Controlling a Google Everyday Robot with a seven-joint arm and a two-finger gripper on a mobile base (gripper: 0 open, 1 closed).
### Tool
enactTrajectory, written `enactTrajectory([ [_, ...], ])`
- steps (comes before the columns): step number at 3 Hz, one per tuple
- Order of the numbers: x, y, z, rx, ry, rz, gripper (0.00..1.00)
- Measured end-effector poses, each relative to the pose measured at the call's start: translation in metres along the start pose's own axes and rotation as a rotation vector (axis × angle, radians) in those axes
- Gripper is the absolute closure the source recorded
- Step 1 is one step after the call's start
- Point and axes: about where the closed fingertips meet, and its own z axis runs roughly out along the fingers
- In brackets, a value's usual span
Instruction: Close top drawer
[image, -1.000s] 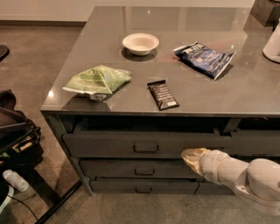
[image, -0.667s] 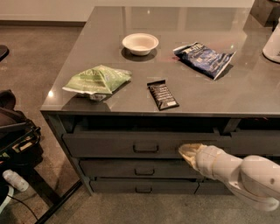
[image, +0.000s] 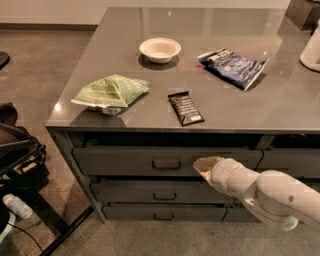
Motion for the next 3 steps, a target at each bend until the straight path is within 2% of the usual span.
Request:
enactTrajectory([
  [1, 0.0, 0.002, -0.002, 0.0, 0.0, 0.0, 1.0],
  [2, 0.014, 0.017, -0.011, -0.061, 0.018, 0.006, 1.0],
  [3, 0.065, 0.061, -0.065, -0.202, 0.13, 0.054, 0.83],
])
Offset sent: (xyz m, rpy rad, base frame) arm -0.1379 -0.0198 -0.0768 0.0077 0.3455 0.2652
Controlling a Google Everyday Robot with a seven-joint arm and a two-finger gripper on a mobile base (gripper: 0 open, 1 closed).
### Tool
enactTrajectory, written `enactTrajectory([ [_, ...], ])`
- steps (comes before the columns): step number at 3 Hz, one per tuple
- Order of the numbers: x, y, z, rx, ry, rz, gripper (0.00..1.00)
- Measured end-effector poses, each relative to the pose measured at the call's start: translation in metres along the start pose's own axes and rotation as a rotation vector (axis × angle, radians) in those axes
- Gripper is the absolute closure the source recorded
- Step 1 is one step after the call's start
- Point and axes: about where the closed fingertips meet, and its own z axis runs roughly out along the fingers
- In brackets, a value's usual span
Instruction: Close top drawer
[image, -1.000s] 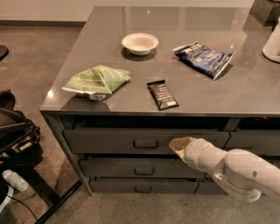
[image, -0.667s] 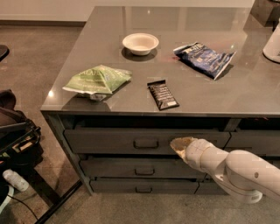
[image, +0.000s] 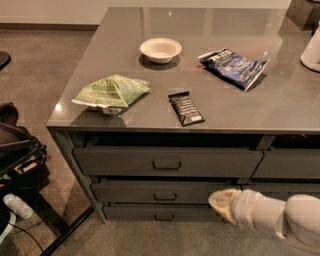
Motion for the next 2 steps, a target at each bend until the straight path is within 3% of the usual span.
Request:
enactTrajectory([
  [1, 0.0218, 0.0221, -0.0185, -0.073, 0.02, 0.035, 0.59],
  [2, 0.0202, 0.0221, -0.0177, -0.074, 0.017, 0.033, 0.36],
])
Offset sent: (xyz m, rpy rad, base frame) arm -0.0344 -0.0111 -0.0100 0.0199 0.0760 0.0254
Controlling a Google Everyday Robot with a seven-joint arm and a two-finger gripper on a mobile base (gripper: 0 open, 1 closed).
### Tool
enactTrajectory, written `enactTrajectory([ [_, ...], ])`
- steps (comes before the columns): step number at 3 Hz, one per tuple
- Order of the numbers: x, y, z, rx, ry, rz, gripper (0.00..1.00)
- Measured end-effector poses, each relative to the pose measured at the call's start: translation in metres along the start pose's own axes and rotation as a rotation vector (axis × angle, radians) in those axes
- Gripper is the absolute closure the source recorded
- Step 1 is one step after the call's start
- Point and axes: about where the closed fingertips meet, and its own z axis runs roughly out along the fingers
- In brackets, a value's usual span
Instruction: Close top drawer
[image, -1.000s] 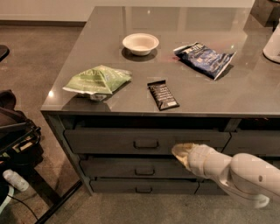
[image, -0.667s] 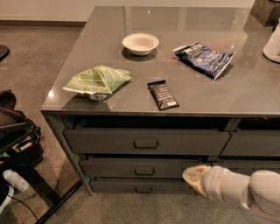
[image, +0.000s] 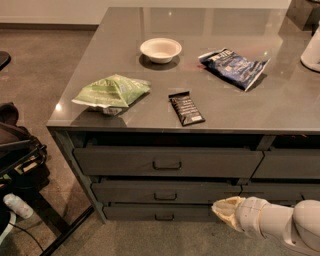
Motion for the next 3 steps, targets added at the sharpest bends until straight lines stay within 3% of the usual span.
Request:
enactTrajectory([
  [1, 0.0, 0.0, 0.0, 0.0, 0.0, 0.0, 0.13],
  [2, 0.0, 0.0, 0.0, 0.0, 0.0, 0.0, 0.0],
  [3, -0.0001, 0.0, 0.0, 0.0, 0.0, 0.0, 0.0],
])
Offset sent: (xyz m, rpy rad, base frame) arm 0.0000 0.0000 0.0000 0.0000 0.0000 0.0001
